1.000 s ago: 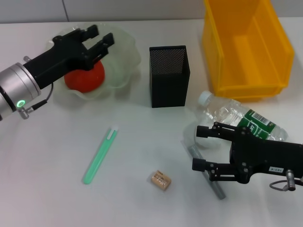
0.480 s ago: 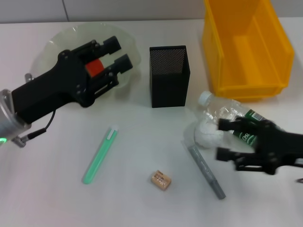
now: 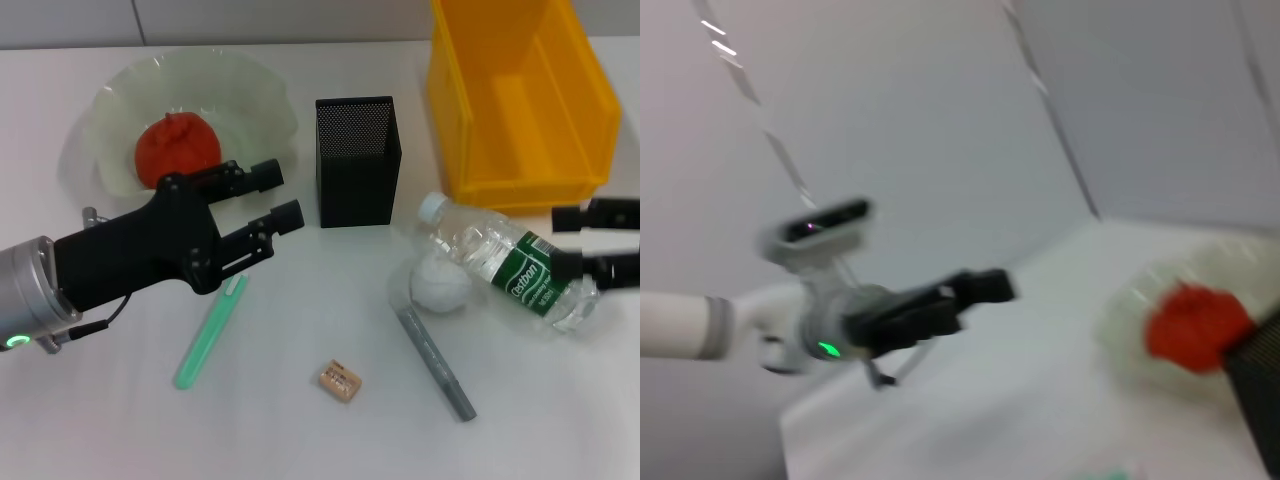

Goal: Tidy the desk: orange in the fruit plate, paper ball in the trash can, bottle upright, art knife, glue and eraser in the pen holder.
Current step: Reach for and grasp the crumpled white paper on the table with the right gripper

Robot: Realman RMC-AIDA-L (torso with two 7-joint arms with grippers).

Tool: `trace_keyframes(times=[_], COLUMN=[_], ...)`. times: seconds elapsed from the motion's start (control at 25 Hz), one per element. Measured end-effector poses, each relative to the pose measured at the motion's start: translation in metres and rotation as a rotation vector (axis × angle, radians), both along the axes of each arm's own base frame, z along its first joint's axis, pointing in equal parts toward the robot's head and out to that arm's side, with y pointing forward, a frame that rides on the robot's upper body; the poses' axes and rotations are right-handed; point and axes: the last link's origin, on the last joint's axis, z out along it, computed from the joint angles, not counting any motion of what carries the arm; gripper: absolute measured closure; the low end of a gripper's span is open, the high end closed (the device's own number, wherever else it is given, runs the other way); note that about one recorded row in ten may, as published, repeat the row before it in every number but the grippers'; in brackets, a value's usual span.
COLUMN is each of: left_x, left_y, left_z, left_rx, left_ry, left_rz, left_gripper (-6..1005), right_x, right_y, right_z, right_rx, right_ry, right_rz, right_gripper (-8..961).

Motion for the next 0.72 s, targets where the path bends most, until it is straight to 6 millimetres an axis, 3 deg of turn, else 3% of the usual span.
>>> trace_keyframes(times=[0.04, 0.32, 0.48, 0.52, 0.72], left_x=[-0.001, -0.006, -0.007, -0.008, -0.009], left_y=[0.000, 0.003, 0.005, 0.005, 0.007], left_z=[-0.001, -0.003, -0.007, -0.009, -0.012], left_rx=[-0.003, 0.011, 0.009, 0.005, 0.003], left_ry=[0.010, 0.033, 0.038, 0.040, 0.049], left_rz=[0.004, 0.038, 0.062, 0.068, 0.088], left_gripper=[505, 505, 506, 506, 506], right_x=[-0.007, -0.031, -0.048, -0.054, -0.066], right_y=[0.015, 0.054, 0.077, 0.086, 0.100], right_z=[0.009, 0.017, -0.001, -0.015, -0.042], right_rx=[-0.045, -0.177, -0.260, -0.290, -0.325], right_ry=[-0.075, -0.244, -0.405, -0.477, -0.598], right_rz=[-0.073, -0.213, -0.227, -0.233, -0.223], right_gripper=[124, 125, 125, 125, 125])
